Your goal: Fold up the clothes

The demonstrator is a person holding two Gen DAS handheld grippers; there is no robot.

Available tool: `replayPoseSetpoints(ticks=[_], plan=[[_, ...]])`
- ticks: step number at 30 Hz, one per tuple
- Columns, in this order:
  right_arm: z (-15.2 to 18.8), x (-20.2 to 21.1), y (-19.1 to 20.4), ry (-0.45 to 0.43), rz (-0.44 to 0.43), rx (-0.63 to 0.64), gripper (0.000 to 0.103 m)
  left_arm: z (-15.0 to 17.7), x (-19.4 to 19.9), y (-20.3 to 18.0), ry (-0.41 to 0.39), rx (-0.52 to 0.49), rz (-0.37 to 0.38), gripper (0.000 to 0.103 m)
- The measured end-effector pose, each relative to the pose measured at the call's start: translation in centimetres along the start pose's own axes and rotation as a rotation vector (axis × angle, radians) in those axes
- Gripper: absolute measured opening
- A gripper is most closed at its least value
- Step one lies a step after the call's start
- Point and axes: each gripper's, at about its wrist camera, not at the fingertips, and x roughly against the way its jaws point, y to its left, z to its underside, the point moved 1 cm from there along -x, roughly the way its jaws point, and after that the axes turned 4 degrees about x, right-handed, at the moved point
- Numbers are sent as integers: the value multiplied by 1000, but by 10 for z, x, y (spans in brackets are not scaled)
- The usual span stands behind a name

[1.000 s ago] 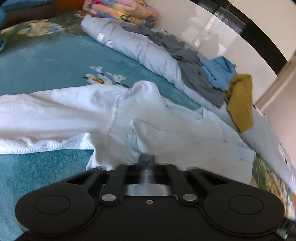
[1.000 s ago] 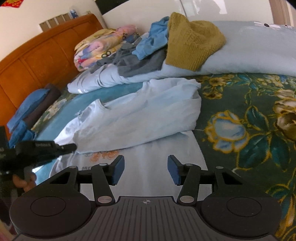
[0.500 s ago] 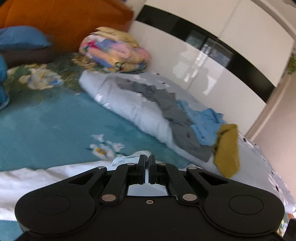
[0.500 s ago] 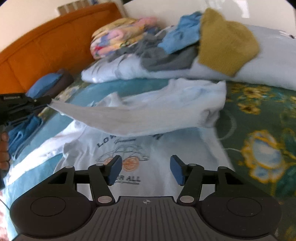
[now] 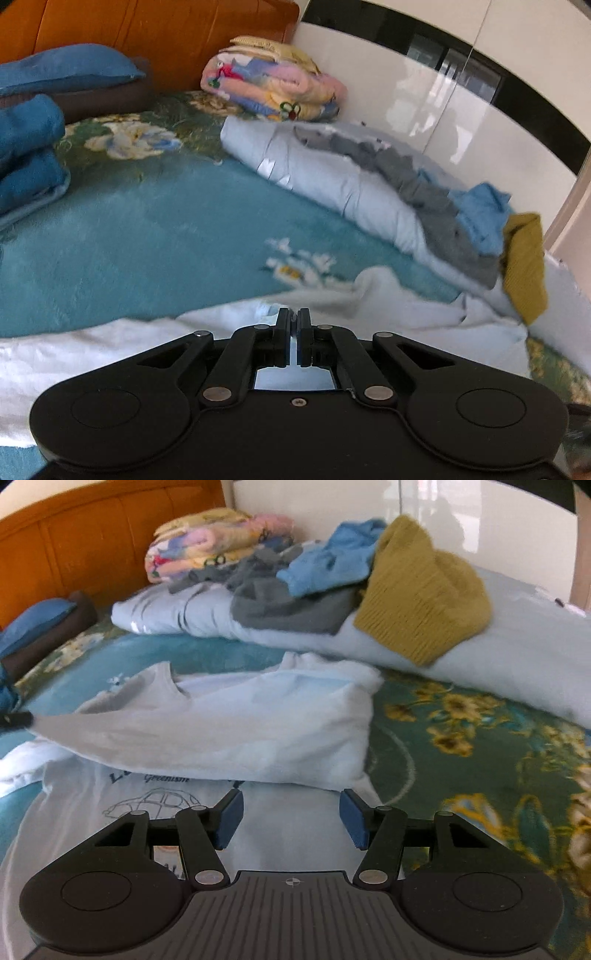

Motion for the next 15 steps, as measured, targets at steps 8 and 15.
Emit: replayPoseSetpoints(ticks=[8, 15], plan=[[-2, -19, -7, 63, 126, 170, 38, 6, -2, 4, 13, 1, 2, 1], [-9, -26, -6, 41, 192, 212, 23, 6, 2, 0, -5, -5, 21, 1]])
